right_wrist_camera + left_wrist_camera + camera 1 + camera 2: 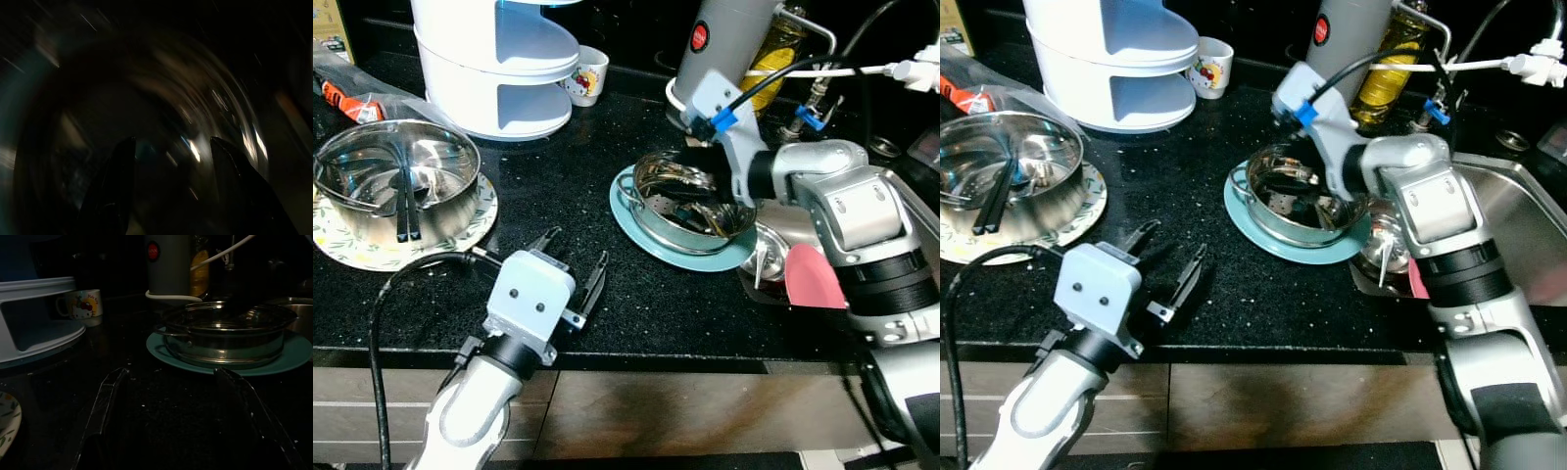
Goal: Kitchen organization
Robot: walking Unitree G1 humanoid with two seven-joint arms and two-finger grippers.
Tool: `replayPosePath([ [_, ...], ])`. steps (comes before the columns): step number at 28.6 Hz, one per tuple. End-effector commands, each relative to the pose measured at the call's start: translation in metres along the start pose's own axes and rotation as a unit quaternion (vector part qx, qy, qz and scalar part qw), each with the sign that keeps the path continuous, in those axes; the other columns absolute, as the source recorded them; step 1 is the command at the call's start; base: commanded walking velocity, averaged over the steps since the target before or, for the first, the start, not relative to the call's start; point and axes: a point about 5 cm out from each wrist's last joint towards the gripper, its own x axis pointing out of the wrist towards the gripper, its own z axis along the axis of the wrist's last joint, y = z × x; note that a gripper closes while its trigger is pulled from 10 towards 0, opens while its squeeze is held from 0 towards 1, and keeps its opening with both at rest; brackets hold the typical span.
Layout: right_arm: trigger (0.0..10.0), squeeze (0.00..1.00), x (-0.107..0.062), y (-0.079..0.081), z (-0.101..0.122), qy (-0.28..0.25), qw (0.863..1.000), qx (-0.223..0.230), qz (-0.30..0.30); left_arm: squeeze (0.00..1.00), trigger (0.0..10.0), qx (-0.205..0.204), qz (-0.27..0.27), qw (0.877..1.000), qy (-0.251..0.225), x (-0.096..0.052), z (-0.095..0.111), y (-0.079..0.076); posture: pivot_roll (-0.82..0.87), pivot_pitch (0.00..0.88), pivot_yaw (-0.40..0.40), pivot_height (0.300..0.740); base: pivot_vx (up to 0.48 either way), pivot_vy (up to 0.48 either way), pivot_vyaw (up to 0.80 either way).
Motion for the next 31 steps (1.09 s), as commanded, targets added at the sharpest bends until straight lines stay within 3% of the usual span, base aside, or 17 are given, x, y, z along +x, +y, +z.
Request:
replayPosePath([
  [1, 10.0, 0.00, -0.007, -0.010, -0.004, 0.021, 0.999, -0.001, -0.026, 0.00, 10.0, -0.007, -0.006, 1.000, 0.003, 0.001, -0.003, -0.004, 0.12, 0.049, -0.212, 0.740, 0.000, 0.000, 0.00],
  [10, 10.0, 0.00, -0.010, -0.007, -0.010, 0.048, 0.999, -0.001, -0.004, 0.00, 10.0, -0.007, -0.008, 1.000, 0.002, 0.001, -0.002, -0.006, 0.11, 0.045, -0.212, 0.740, 0.000, 0.000, 0.00],
  [17, 10.0, 0.00, -0.001, 0.004, 0.000, -0.008, 0.997, 0.069, 0.029, 0.00, 10.0, -0.008, -0.011, 1.000, 0.000, 0.003, -0.002, -0.007, 0.10, 0.045, -0.211, 0.740, 0.000, 0.000, 0.00],
  [19, 10.0, 0.00, 0.004, 0.003, 0.010, -0.056, 0.989, 0.131, 0.027, 0.00, 10.0, -0.009, -0.011, 1.000, -0.001, 0.003, -0.002, -0.007, 0.10, 0.042, -0.211, 0.740, 0.000, 0.000, 0.00],
  [21, 10.0, 0.00, 0.009, 0.003, 0.012, -0.064, 0.985, 0.160, 0.022, 0.00, 10.0, -0.010, -0.011, 1.000, -0.001, 0.004, -0.002, -0.007, 0.10, 0.042, -0.213, 0.740, 0.000, 0.000, 0.00],
  [26, 10.0, 0.00, 0.015, 0.005, 0.010, -0.048, 0.985, 0.164, 0.008, 0.00, 10.0, -0.010, -0.011, 1.000, -0.001, 0.004, -0.002, -0.007, 0.10, 0.046, -0.215, 0.740, 0.000, 0.000, 0.00],
  [31, 10.0, 0.00, 0.021, 0.008, -0.002, 0.026, 0.991, 0.133, -0.016, 0.00, 10.0, -0.012, -0.009, 1.000, 0.000, 0.004, -0.002, -0.008, 0.09, 0.052, -0.220, 0.740, 0.000, 0.000, 0.00],
])
